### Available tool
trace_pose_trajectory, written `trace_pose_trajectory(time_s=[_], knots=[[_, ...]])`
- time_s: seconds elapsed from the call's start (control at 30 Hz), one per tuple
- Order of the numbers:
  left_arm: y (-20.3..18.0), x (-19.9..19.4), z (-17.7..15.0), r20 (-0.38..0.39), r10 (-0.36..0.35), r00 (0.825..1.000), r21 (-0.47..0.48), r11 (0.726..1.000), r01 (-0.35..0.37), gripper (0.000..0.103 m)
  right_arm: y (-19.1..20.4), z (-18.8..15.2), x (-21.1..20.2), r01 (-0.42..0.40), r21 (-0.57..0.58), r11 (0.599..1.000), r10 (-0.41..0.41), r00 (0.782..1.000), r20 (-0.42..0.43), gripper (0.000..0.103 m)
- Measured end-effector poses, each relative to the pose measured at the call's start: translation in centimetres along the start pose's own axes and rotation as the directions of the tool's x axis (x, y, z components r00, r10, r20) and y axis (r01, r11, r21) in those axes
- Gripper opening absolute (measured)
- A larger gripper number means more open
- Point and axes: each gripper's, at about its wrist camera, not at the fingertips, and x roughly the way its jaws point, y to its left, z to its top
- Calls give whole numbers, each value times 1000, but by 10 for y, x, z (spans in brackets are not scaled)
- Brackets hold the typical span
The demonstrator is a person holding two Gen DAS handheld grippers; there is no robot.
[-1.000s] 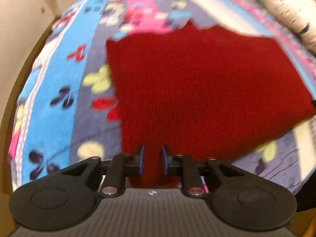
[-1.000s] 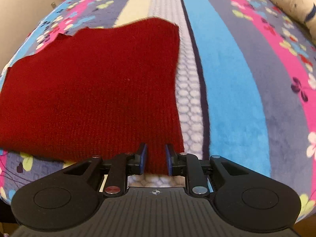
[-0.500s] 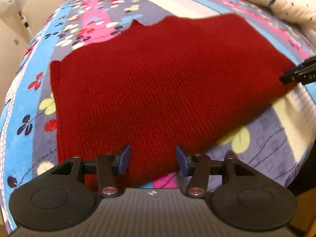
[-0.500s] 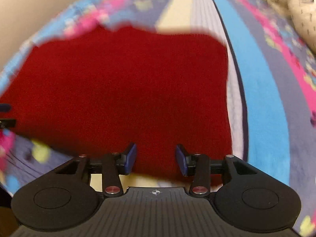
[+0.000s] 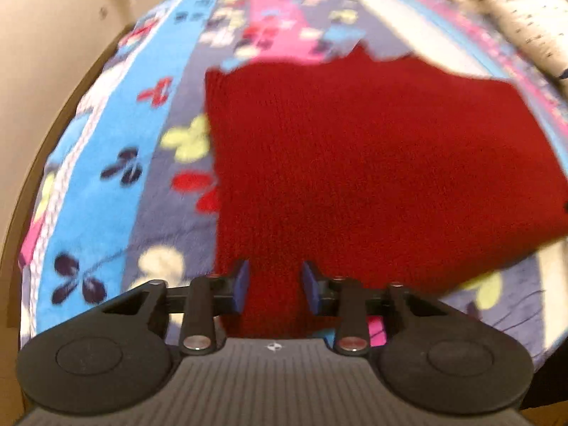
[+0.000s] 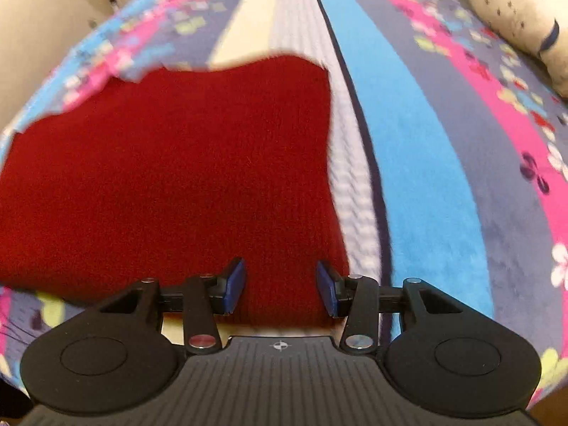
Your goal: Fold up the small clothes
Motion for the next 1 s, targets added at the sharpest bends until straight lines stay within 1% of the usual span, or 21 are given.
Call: trace_pose_trajectory(time_s=[0.03, 0.07, 0.1, 0.13, 0.17, 0.27, 0.37, 0.57, 0.83, 0.9, 1.0], knots=[[-4, -1, 1, 10, 5, 1000, 17, 1000, -5, 37, 4, 0, -1, 9, -20, 1000, -9, 1000, 7, 47], [-4, -3, 2, 28, -1, 1000, 20, 1000, 1, 40, 5, 0, -4, 5, -25, 1000, -5, 1000, 23, 48], [-6, -7, 2, 50, -21, 999, 14, 1000, 20, 46, 7, 0, -9, -8, -14, 1000, 8, 999, 37, 48], [-7, -14, 1, 62, -35, 997, 10, 999, 35, 50, 6, 1, -13, -28, 8, 1000, 28, 998, 56, 48], [-8, -18, 1, 78, -33, 996, 11, 999, 33, 55, 5, 1, -19, -39, 26, 999, 37, 996, 75, 48], [-12, -24, 0, 120, 30, 992, 31, 999, -34, 60, 6, -2, -31, -43, 58, 997, 35, 990, 134, 51], [-10, -28, 0, 125, 25, 992, 1, 1000, -26, 65, 15, -3, -42, -43, 60, 997, 32, 984, 175, 52], [-12, -33, -4, 131, 27, 991, -4, 1000, -26, 71, 38, -5, -53, -23, 19, 1000, 17, 968, 250, 52], [-11, -45, -11, 152, 11, 988, -47, 999, -4, 73, 78, -15, -68, -32, 11, 999, 26, 940, 341, 52], [-10, -52, -10, 168, -5, 986, -44, 999, 13, 73, 91, -18, -71, -35, 3, 999, 31, 934, 356, 52], [0, -71, -1, 232, -65, 971, -30, 997, 74, 73, 109, -22, -72, -64, -17, 998, 65, 929, 364, 52]])
